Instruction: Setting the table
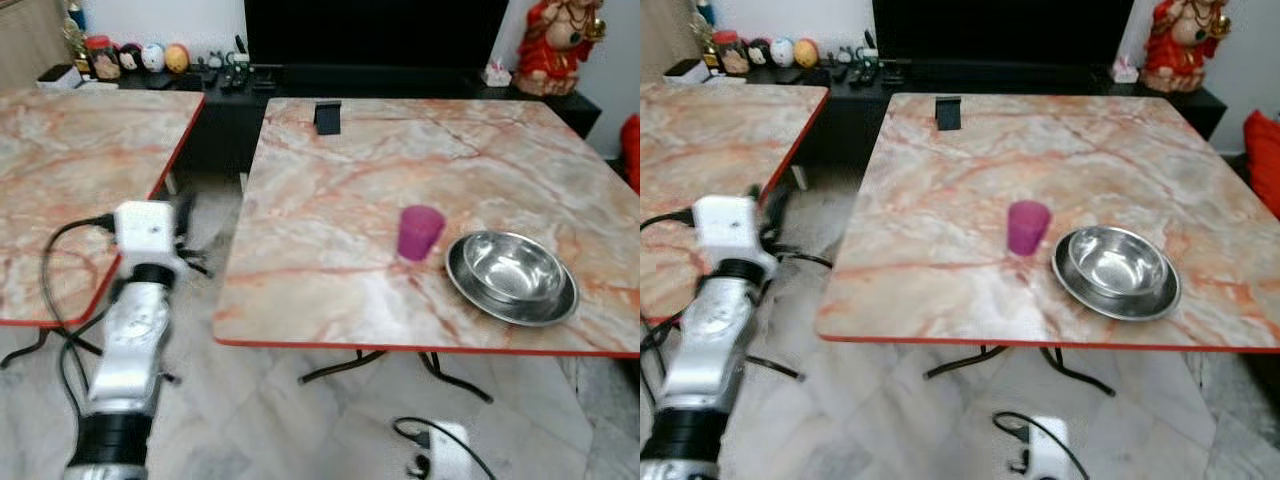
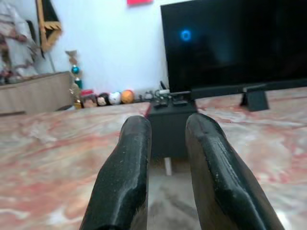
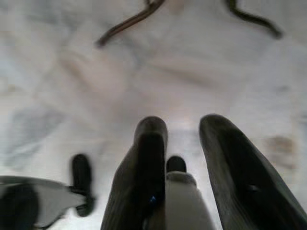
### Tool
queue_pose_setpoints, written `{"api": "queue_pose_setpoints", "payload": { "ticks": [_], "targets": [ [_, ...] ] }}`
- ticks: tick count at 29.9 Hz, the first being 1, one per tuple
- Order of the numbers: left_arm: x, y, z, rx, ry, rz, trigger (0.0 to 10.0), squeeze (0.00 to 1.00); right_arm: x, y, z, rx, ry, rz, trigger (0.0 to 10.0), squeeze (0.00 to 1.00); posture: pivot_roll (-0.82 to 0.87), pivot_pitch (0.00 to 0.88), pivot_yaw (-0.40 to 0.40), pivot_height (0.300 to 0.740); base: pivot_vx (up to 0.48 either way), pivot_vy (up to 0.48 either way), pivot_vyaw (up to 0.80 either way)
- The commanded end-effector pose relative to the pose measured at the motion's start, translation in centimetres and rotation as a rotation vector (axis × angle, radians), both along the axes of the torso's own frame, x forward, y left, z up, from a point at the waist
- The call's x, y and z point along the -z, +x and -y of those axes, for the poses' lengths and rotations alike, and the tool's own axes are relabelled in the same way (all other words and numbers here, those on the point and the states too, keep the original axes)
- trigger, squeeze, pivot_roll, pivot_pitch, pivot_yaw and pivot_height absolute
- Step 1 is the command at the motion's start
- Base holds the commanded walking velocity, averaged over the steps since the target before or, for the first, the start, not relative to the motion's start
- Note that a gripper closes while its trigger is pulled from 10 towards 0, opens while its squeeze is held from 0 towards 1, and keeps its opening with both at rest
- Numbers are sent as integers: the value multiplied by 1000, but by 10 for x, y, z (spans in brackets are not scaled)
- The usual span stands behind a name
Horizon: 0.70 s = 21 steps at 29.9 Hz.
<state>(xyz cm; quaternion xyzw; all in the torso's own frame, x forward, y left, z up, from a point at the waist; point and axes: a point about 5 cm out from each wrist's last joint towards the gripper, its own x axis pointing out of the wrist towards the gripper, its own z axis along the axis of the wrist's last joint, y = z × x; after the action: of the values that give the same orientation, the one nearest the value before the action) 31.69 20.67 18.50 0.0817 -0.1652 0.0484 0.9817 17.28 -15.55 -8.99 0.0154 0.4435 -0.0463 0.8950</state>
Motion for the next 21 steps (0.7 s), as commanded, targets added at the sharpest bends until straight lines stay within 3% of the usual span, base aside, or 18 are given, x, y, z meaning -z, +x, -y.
{"api": "queue_pose_setpoints", "payload": {
  "ticks": [1, 4, 7, 21],
  "targets": [
    [8, 1, 5, 11, -6, -28, 10000, 0, 1, -4, 11, 17, -23, -12, 10000, 0, 35, 0, -5, 740, 0, 259, 0],
    [14, 0, 3, 9, -9, -50, 10000, 0, 1, -5, 11, 16, -23, -13, 10000, 0, 36, 0, -4, 740, 0, 86, 0],
    [40, -3, -4, 3, -76, -151, 10000, 0, 2, -5, 11, 14, -22, -13, 10000, 0, 35, 0, -1, 740, 0, 0, 0],
    [107, -24, -19, 10, -88, -406, 10000, 0, 2, -5, 11, 13, -19, -14, 10000, 0, 37, 0, -4, 740, 0, 0, 0]
  ]
}}
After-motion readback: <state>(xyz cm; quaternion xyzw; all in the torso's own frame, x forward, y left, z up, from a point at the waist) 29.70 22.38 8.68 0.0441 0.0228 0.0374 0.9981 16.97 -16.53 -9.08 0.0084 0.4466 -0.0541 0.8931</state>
